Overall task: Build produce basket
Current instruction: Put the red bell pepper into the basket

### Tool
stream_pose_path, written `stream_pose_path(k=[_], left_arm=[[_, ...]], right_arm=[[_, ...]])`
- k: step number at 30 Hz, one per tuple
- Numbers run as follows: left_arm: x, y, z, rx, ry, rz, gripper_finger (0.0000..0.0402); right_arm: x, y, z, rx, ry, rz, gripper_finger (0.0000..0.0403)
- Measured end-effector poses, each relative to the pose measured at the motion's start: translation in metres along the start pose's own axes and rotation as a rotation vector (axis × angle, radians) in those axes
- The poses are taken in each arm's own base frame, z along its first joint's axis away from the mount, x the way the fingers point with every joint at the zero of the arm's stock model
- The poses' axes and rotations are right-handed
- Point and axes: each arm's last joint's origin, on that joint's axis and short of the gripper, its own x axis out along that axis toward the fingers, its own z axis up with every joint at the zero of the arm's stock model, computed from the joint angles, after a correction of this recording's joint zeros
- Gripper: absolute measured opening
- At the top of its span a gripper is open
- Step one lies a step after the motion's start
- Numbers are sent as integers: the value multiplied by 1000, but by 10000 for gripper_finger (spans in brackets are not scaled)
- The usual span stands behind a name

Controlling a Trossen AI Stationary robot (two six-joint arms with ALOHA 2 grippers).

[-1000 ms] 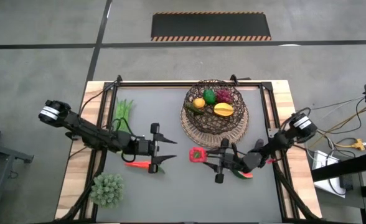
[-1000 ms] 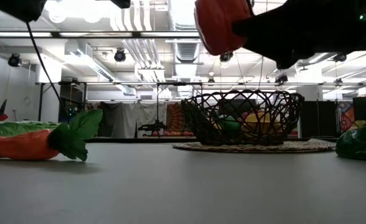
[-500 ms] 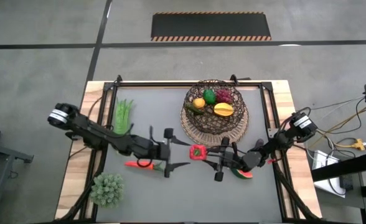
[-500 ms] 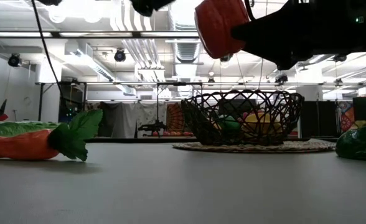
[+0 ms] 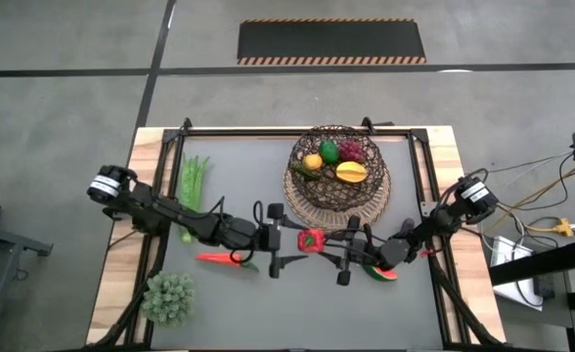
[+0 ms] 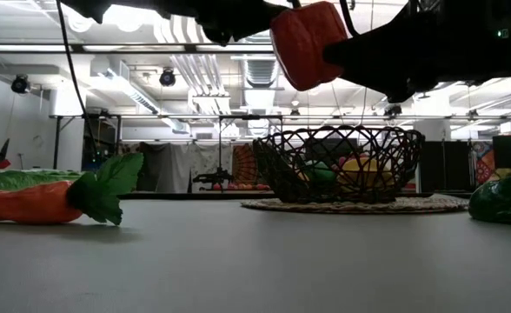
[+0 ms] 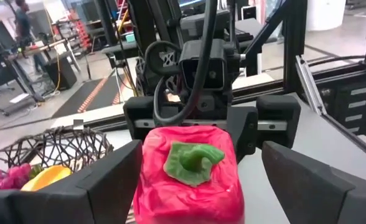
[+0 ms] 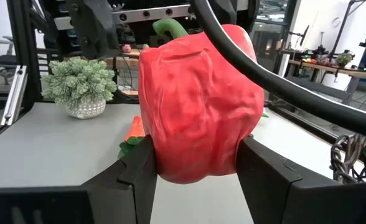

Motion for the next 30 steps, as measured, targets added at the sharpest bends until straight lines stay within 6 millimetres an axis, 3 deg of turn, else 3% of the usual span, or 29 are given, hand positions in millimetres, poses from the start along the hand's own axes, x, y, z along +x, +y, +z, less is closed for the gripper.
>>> stream_pose_path(k=[7,15,21,30], left_arm=[[6,-1,-5,-3,1,18,309],[6,0,-5,19,-13,75,264],[6,1,-6,37,-16,82,189],[6,2,-7,68,-12,80,35]], right_arm=[[0,0,0,3,1,-12,173],[0,-1,0,11,-1,-28,174],[1,0,1,11,-3,-26,174],[1,-1,1,13,-4,-30,174]])
